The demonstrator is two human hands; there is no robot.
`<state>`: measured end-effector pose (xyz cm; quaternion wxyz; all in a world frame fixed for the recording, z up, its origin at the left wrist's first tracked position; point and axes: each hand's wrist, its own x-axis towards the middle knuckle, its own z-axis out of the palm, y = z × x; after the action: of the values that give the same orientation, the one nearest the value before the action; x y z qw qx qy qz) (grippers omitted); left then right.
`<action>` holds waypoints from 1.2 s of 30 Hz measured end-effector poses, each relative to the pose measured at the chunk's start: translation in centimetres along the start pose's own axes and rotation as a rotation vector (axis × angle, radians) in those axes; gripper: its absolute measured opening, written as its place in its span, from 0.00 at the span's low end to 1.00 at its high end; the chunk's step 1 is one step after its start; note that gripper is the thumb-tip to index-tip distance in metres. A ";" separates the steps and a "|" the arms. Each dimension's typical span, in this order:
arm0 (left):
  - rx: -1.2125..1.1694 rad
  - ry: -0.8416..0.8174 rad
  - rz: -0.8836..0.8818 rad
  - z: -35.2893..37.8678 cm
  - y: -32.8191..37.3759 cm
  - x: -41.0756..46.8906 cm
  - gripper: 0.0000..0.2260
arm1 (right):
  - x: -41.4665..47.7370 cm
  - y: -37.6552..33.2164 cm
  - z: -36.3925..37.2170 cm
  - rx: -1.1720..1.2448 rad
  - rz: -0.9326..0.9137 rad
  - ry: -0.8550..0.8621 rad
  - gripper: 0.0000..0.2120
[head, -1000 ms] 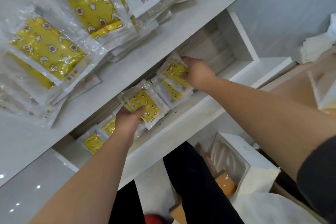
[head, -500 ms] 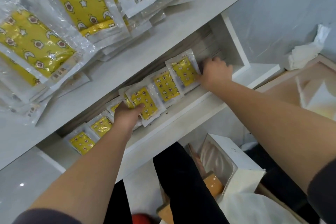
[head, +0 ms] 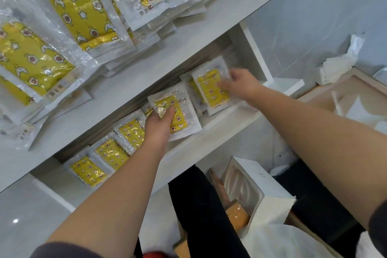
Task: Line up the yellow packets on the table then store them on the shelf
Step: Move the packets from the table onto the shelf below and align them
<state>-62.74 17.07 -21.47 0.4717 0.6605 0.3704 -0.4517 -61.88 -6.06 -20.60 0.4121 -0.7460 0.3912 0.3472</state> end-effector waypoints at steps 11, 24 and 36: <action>0.003 -0.124 -0.043 -0.7 0.4 0.3 0.03 | -0.9 -1.3 0.4 -0.598 -0.015 0.233 0.21; 0.552 -0.144 0.151 -5.6 1.6 -1.6 0.06 | -4.7 -3.1 4.6 0.000 -0.009 -0.153 0.15; 1.173 0.027 0.349 -5.6 0.1 0.6 0.21 | 0.9 -1.5 -0.4 -0.227 -0.019 0.039 0.06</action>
<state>-61.07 22.49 -21.17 0.0918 0.8667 -0.0477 -0.4880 -60.13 -6.13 -20.71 0.3208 -0.7982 0.3500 0.3708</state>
